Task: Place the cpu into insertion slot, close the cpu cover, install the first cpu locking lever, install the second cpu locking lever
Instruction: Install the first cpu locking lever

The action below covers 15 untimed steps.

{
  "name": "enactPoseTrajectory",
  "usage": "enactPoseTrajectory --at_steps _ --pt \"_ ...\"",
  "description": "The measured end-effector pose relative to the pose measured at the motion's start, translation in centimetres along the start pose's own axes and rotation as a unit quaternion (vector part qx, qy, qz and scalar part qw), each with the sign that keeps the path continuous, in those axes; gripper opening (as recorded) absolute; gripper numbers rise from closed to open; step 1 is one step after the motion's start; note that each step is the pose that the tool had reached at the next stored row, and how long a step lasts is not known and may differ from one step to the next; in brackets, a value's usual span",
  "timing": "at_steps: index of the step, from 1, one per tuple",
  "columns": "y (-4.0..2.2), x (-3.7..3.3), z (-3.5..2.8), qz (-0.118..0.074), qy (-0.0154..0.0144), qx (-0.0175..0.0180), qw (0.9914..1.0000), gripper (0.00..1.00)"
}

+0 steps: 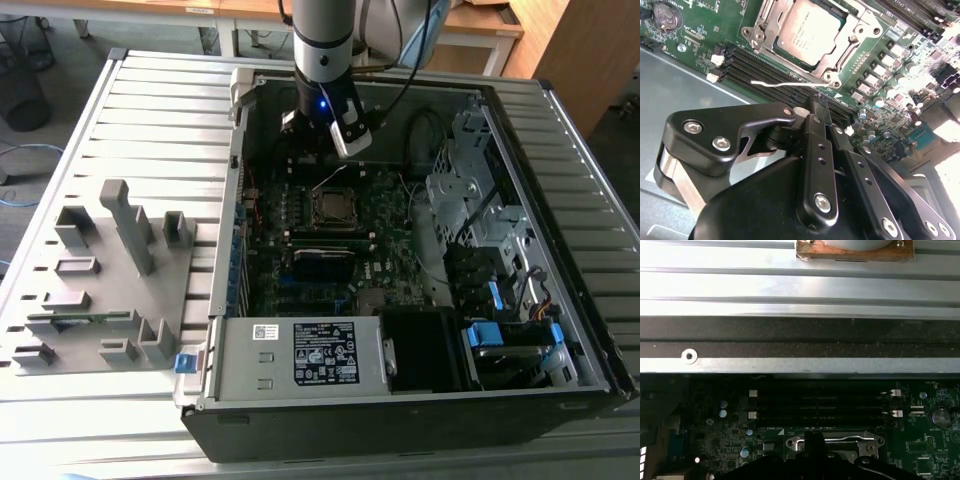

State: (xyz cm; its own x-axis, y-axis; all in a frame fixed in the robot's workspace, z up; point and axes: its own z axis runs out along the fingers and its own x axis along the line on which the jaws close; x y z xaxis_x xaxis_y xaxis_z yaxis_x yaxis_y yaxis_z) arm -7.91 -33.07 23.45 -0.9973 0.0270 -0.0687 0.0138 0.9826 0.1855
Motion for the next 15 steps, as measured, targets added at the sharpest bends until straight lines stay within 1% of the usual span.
enactPoseTrajectory --at_steps 7,12,15 --pt "-0.06 -0.07 0.34 0.000 0.0000 0.0002 1.00000 0.10" --pt "0.04 -0.53 0.59 0.000 0.0000 0.0007 1.00000 0.10" --pt "0.06 -0.86 0.76 0.000 0.0003 0.0028 1.00000 0.10"
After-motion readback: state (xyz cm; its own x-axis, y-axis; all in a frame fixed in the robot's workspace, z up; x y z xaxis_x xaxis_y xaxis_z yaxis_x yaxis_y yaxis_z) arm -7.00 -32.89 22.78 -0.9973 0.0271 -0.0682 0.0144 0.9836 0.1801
